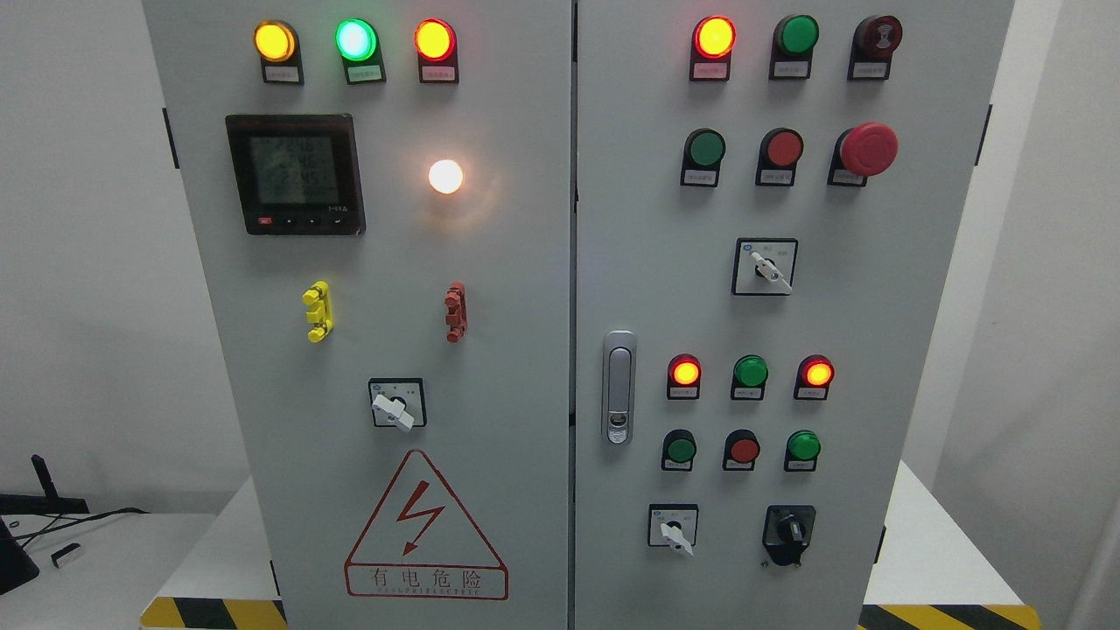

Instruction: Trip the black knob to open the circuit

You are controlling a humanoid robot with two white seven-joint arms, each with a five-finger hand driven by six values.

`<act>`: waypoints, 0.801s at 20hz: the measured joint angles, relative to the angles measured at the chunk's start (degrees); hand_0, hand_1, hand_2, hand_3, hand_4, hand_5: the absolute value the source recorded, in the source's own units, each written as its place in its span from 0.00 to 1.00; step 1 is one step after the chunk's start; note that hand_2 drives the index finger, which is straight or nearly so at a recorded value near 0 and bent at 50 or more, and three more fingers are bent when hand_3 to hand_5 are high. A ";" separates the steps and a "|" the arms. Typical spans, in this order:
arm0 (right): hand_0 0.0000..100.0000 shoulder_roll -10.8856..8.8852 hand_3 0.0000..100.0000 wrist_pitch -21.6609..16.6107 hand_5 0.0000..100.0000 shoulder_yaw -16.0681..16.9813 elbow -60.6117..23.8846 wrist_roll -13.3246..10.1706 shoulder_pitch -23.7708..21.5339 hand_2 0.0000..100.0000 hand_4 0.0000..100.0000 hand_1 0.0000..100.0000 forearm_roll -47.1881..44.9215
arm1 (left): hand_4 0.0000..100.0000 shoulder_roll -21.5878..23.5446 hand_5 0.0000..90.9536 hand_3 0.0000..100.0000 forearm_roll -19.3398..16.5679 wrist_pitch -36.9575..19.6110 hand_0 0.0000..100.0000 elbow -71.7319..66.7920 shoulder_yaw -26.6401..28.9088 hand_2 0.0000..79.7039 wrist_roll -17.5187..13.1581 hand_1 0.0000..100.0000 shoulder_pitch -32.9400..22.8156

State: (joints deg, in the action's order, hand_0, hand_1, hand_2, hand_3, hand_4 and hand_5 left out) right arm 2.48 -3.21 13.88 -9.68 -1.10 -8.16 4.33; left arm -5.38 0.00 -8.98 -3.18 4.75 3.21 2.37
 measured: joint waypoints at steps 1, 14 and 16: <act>0.28 0.04 0.00 0.00 0.00 -0.02 -0.74 0.12 -0.66 0.00 0.00 0.38 0.07 | 0.00 0.00 0.00 0.00 0.00 0.00 0.12 0.00 0.00 0.00 0.00 0.39 0.00; 0.28 0.82 0.05 -7.43 0.01 -3.36 -15.26 0.49 -12.07 0.00 0.12 0.52 0.51 | 0.00 0.00 0.00 0.00 0.00 0.00 0.12 -0.01 0.00 0.00 0.00 0.39 0.00; 0.22 0.93 0.10 -10.52 0.05 -3.93 -17.78 0.25 -14.17 0.00 0.17 0.61 0.56 | 0.00 0.00 0.00 0.00 0.00 0.00 0.12 -0.01 0.00 0.00 0.00 0.39 0.00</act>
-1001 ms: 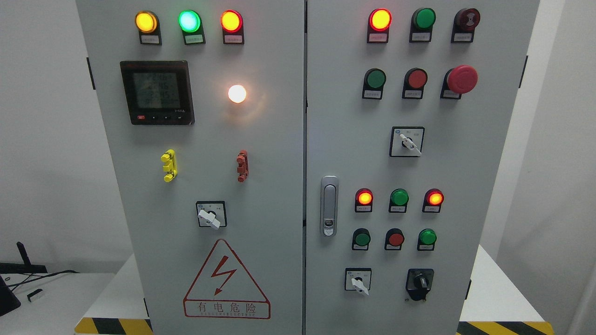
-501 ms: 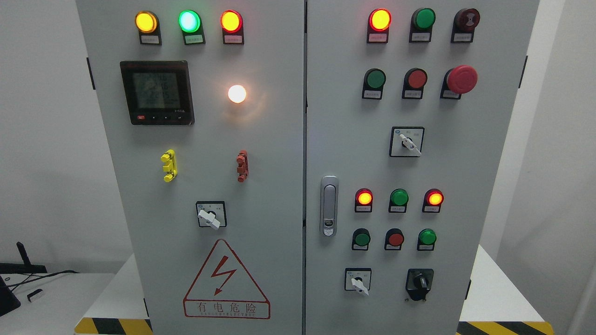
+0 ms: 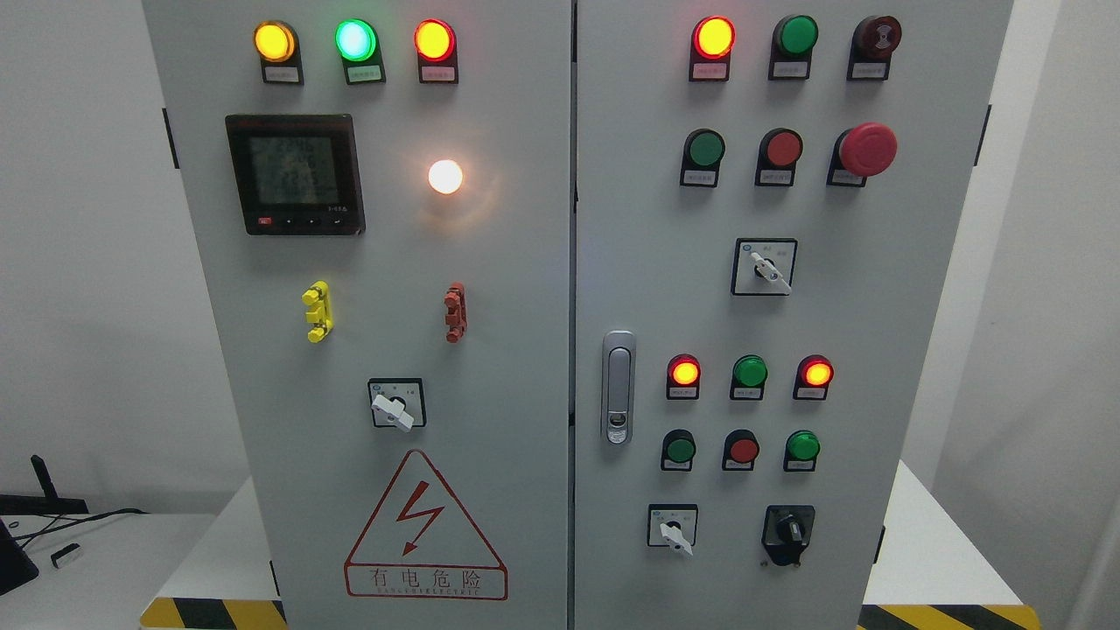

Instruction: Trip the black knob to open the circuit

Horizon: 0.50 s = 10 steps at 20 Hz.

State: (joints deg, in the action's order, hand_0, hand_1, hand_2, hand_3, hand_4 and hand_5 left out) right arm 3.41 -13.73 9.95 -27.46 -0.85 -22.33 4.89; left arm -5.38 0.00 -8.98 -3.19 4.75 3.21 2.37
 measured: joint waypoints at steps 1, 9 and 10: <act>0.19 0.04 0.14 -1.00 0.07 -0.22 -1.30 -0.15 -0.99 0.00 0.20 0.66 0.01 | 0.00 0.00 0.00 0.00 0.00 0.00 0.12 0.00 0.00 0.00 0.00 0.39 0.00; 0.11 0.32 0.49 -15.27 0.53 -1.45 -11.84 -5.06 -8.02 0.19 0.50 0.79 -0.21 | 0.00 -0.01 0.00 0.00 0.00 0.00 0.12 -0.01 0.00 0.00 0.00 0.39 0.00; 0.11 0.34 0.51 -17.96 0.56 -1.57 -12.85 -6.08 -8.58 0.20 0.54 0.79 -0.23 | 0.00 -0.01 0.00 0.00 0.00 0.00 0.12 -0.01 0.00 0.00 0.00 0.39 0.00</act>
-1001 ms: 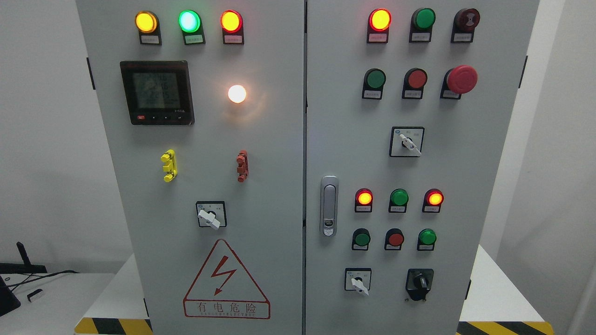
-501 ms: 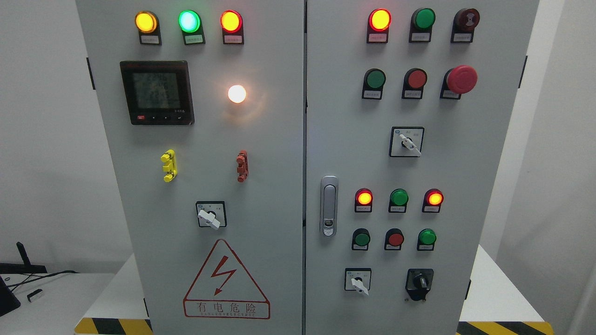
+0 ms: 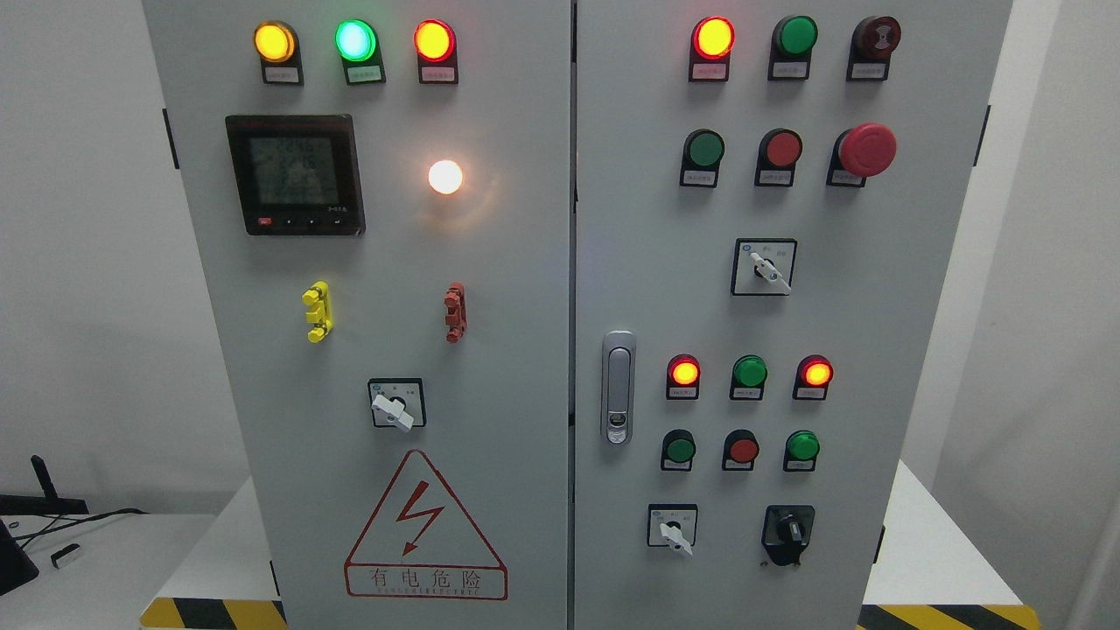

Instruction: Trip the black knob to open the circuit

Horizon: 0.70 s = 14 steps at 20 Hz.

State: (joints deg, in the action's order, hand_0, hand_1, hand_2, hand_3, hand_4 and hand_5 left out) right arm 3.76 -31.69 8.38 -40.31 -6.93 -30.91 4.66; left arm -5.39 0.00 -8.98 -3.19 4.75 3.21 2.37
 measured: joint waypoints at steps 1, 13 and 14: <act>0.11 0.00 0.54 -2.34 0.63 -0.10 -0.97 -0.96 -0.50 0.23 0.59 0.79 -0.02 | 0.00 0.00 0.00 0.00 0.00 0.00 0.12 0.00 0.00 0.00 0.00 0.39 0.00; 0.26 -1.57 0.65 -12.31 0.82 -1.34 -19.92 -9.47 -8.03 0.26 0.71 0.74 -0.15 | 0.00 -0.01 0.00 0.00 0.00 0.00 0.12 0.00 0.00 0.00 0.00 0.39 0.00; 0.27 -1.76 0.66 -12.33 0.82 -1.40 -21.60 -9.60 -8.43 0.27 0.71 0.73 -0.12 | 0.00 -0.01 0.00 0.00 0.00 0.00 0.12 0.00 0.00 0.00 0.00 0.39 0.00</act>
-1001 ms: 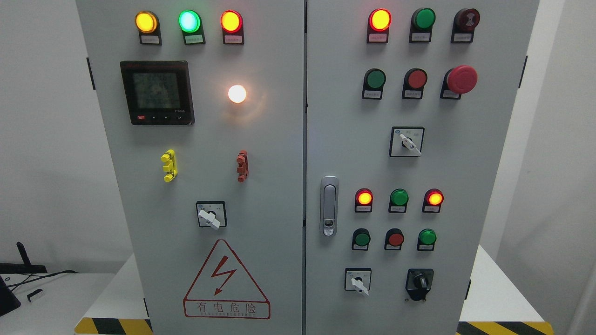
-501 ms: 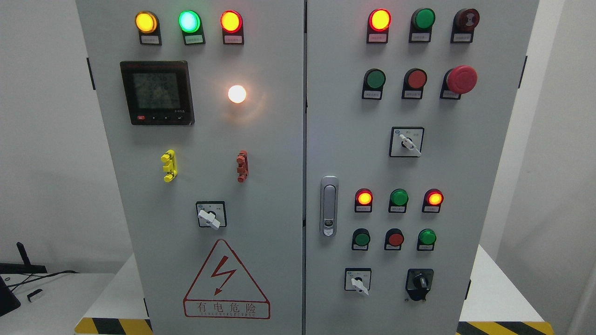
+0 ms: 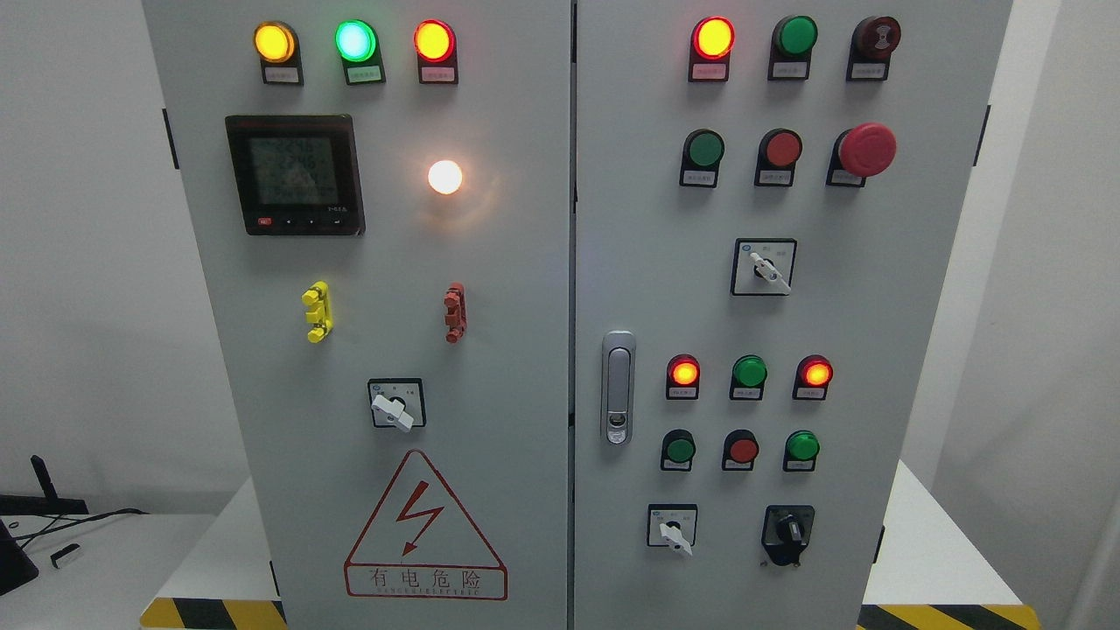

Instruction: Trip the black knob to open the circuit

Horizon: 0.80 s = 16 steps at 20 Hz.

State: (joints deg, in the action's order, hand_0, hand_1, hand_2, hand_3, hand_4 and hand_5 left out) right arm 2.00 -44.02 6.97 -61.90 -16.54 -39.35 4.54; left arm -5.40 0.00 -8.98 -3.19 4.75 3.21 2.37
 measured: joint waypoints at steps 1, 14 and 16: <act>0.27 -0.18 0.66 0.00 0.83 -0.02 -1.78 -0.04 -0.34 0.28 0.71 0.72 0.04 | 0.00 0.00 0.00 0.00 0.00 0.00 0.12 0.00 0.00 0.00 0.00 0.39 0.00; 0.31 -1.44 0.69 9.78 0.85 0.36 -25.84 -0.12 0.11 0.35 0.73 0.68 0.07 | 0.00 0.00 0.00 0.00 0.00 0.00 0.12 -0.01 0.00 0.00 0.00 0.39 0.00; 0.32 -1.54 0.69 12.42 0.86 0.44 -29.26 -0.12 1.30 0.35 0.73 0.68 0.06 | 0.00 0.01 0.00 0.00 0.00 0.00 0.12 -0.01 0.00 0.00 0.00 0.39 0.00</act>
State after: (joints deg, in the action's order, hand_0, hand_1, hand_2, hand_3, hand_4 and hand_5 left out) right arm 0.46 -31.61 7.42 -91.17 -16.66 -38.04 4.60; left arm -5.40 0.00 -8.98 -3.20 4.75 3.21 2.37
